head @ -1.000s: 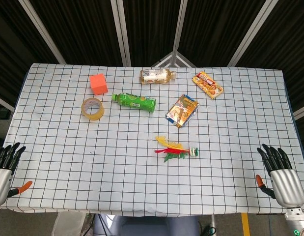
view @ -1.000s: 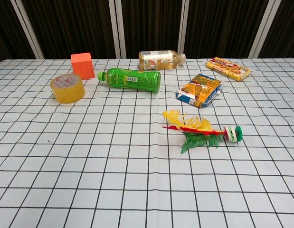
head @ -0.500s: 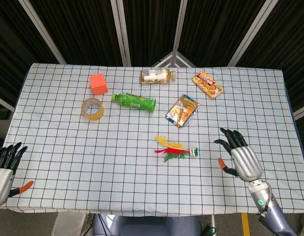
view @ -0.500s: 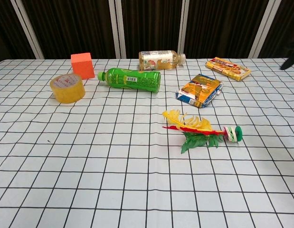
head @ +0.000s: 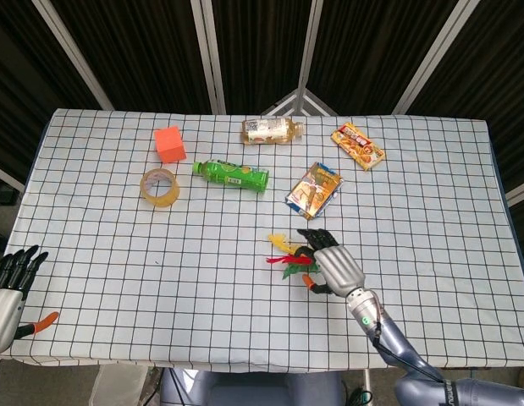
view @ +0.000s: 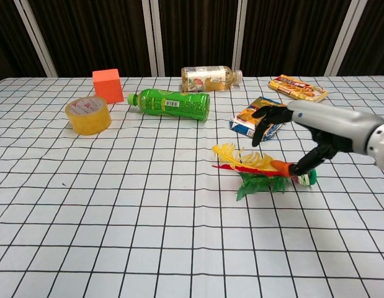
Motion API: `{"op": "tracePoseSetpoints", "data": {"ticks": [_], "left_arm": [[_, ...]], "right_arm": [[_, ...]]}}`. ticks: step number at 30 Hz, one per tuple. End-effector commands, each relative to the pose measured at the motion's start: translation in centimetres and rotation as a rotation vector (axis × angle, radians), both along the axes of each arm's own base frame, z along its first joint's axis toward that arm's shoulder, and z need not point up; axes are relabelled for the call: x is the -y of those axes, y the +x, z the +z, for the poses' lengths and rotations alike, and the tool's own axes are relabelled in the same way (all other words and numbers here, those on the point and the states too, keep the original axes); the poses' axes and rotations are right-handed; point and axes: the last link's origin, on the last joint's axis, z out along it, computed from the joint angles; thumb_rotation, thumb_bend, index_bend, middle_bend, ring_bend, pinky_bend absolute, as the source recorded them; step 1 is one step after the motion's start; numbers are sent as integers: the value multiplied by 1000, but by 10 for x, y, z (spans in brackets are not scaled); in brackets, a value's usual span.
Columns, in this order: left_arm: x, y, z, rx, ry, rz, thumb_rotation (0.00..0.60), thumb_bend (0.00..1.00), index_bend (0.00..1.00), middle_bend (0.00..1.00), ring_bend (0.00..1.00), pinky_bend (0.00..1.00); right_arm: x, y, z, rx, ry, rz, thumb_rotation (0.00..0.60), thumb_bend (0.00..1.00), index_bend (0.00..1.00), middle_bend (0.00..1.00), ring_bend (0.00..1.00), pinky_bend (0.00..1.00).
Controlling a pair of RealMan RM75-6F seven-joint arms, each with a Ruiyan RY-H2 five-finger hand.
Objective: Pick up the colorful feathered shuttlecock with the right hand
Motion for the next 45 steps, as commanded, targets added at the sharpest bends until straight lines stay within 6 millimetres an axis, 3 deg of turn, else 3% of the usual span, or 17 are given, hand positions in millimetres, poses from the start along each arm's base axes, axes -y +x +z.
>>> {"op": "tracePoseSetpoints", "data": {"ticks": [1, 9, 33, 39, 45], "left_arm": [[-1, -1, 1, 7, -2, 8, 600, 0, 0, 0, 0, 0], [-2, -1, 2, 26, -10, 12, 600, 0, 0, 0, 0, 0], [-3, 0, 2, 40, -23, 14, 600, 0, 0, 0, 0, 0], [-3, -1, 2, 40, -23, 16, 600, 0, 0, 0, 0, 0], [-4, -1, 1, 43, -26, 18, 600, 0, 0, 0, 0, 0]], "right_arm": [[5, 14, -26, -8, 15, 0, 600, 470, 424, 128, 0, 0], [17, 21, -50, -12, -26, -24, 600, 470, 438, 142, 0, 0], [15, 21, -73, 34, -60, -53, 600, 470, 496, 200, 0, 0], [16, 21, -77, 41, -59, -66, 600, 475, 585, 220, 0, 0], [15, 23, -79, 62, -56, -69, 600, 550, 659, 239, 0, 0]]}}
